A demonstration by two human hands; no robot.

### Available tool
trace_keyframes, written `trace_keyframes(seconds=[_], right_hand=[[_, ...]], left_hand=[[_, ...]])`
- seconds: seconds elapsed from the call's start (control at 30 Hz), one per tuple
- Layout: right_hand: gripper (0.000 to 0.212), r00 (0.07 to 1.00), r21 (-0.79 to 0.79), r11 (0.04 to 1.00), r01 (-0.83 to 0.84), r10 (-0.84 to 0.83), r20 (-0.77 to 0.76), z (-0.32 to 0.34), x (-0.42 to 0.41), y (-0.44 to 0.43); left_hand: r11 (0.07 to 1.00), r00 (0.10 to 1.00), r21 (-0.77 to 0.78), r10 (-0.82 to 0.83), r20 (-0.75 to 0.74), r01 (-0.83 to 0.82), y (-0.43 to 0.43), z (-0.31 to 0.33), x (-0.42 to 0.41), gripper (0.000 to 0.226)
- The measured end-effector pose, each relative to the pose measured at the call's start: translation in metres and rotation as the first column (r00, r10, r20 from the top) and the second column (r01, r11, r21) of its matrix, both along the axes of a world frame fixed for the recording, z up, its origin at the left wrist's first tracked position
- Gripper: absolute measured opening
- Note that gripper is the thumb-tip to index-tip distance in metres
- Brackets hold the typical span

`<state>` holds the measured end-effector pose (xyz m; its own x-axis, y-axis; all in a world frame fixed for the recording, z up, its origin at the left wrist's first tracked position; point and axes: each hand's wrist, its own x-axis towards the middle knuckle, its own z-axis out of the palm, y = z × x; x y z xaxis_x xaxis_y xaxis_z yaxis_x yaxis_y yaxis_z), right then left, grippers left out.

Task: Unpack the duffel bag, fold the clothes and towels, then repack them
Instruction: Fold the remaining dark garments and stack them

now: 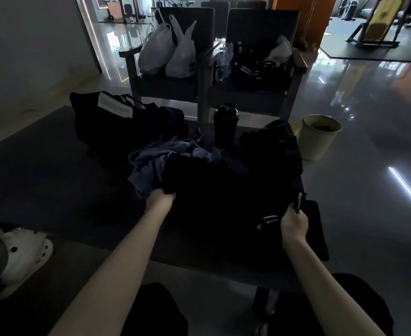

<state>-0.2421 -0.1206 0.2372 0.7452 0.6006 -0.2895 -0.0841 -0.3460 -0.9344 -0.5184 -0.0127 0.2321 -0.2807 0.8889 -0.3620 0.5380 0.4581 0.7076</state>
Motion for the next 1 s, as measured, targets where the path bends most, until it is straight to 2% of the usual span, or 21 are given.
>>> trace_keyframes(seconds=[0.07, 0.1, 0.13, 0.17, 0.23, 0.3, 0.33, 0.4, 0.47, 0.5, 0.57, 0.63, 0.67, 0.73, 0.8, 0.87, 0.93, 1.0], right_hand=[[0.051, 0.999, -0.035, 0.999, -0.022, 0.023, 0.026, -0.004, 0.001, -0.002], [0.05, 0.999, -0.043, 0.999, -0.028, 0.03, 0.033, -0.006, 0.001, -0.003], [0.05, 0.999, -0.047, 0.998, -0.036, 0.038, 0.035, -0.007, 0.0, -0.004], [0.05, 0.998, -0.05, 0.998, -0.045, 0.047, 0.041, -0.008, 0.0, -0.004], [0.049, 0.995, -0.067, 0.995, -0.069, 0.074, 0.066, -0.009, -0.002, -0.004], [0.047, 0.989, -0.094, 0.99, -0.105, 0.114, 0.098, -0.009, -0.004, -0.002], [0.046, 0.981, -0.114, 0.984, -0.138, 0.152, 0.12, -0.009, -0.005, -0.002], [0.037, 0.954, -0.158, 0.963, -0.217, 0.243, 0.176, -0.008, -0.007, -0.002], [0.028, 0.912, -0.205, 0.938, -0.278, 0.325, 0.25, -0.003, -0.014, -0.006], [0.028, 0.881, -0.24, 0.923, -0.3, 0.365, 0.301, -0.001, -0.019, -0.007], [0.042, 0.789, -0.339, 0.887, -0.314, 0.442, 0.426, -0.001, -0.029, -0.008], [0.063, 0.594, -0.466, 0.849, -0.249, 0.514, 0.619, -0.007, -0.039, -0.009], [0.067, 0.471, -0.474, 0.852, -0.22, 0.519, 0.713, -0.008, -0.045, -0.01], [0.062, 0.272, -0.417, 0.859, -0.296, 0.494, 0.826, -0.006, -0.058, -0.009], [0.052, 0.179, -0.455, 0.76, -0.464, 0.584, 0.792, -0.004, -0.071, -0.005], [0.049, 0.129, -0.565, 0.609, -0.557, 0.736, 0.665, -0.004, -0.084, -0.001], [0.047, 0.092, -0.659, 0.522, -0.541, 0.816, 0.571, -0.006, -0.089, 0.001], [0.047, 0.103, -0.71, 0.484, -0.512, 0.855, 0.509, -0.007, -0.087, 0.002]], left_hand=[[0.987, 0.964, 0.148, 0.013, 0.267, -0.055, 0.002, 0.024, -0.008, 0.034], [0.977, 0.932, 0.193, 0.019, 0.361, -0.095, 0.002, 0.036, -0.014, 0.03], [0.97, 0.918, 0.214, 0.02, 0.396, -0.113, 0.002, 0.046, -0.02, 0.025], [0.971, 0.933, 0.222, 0.007, 0.361, -0.093, 0.002, 0.053, -0.027, 0.025], [0.976, 0.992, 0.217, -0.038, 0.118, 0.011, 0.001, 0.057, -0.039, 0.027], [0.976, 0.989, 0.202, -0.057, -0.133, 0.084, -0.004, 0.056, -0.047, 0.026], [0.979, 0.975, 0.172, -0.074, -0.208, 0.11, -0.007, 0.054, -0.049, 0.027], [0.988, 0.955, 0.054, -0.124, -0.27, 0.143, -0.015, 0.05, -0.05, 0.035], [0.986, 0.961, -0.09, -0.159, -0.226, 0.142, -0.025, 0.046, -0.048, 0.058], [0.979, 0.968, -0.146, -0.168, -0.185, 0.142, -0.03, 0.045, -0.045, 0.069], [0.972, 0.983, -0.189, -0.16, -0.087, 0.141, -0.038, 0.041, -0.042, 0.081], [0.979, 0.997, -0.189, -0.072, 0.03, 0.076, -0.045, 0.034, -0.04, 0.086], [0.982, 0.997, -0.184, -0.022, 0.067, 0.034, -0.05, 0.03, -0.039, 0.088], [0.98, 0.994, -0.198, 0.033, 0.1, -0.013, -0.058, 0.024, -0.038, 0.081], [0.979, 0.978, -0.201, 0.07, 0.196, -0.029, -0.064, 0.024, -0.04, 0.051], [0.982, 0.937, -0.182, 0.108, 0.334, -0.049, -0.065, 0.033, -0.046, 0.032], [0.985, 0.877, -0.151, 0.141, 0.46, -0.079, -0.062, 0.045, -0.056, 0.024], [0.984, 0.872, -0.161, 0.148, 0.466, -0.081, -0.063, 0.057, -0.067, 0.016]])
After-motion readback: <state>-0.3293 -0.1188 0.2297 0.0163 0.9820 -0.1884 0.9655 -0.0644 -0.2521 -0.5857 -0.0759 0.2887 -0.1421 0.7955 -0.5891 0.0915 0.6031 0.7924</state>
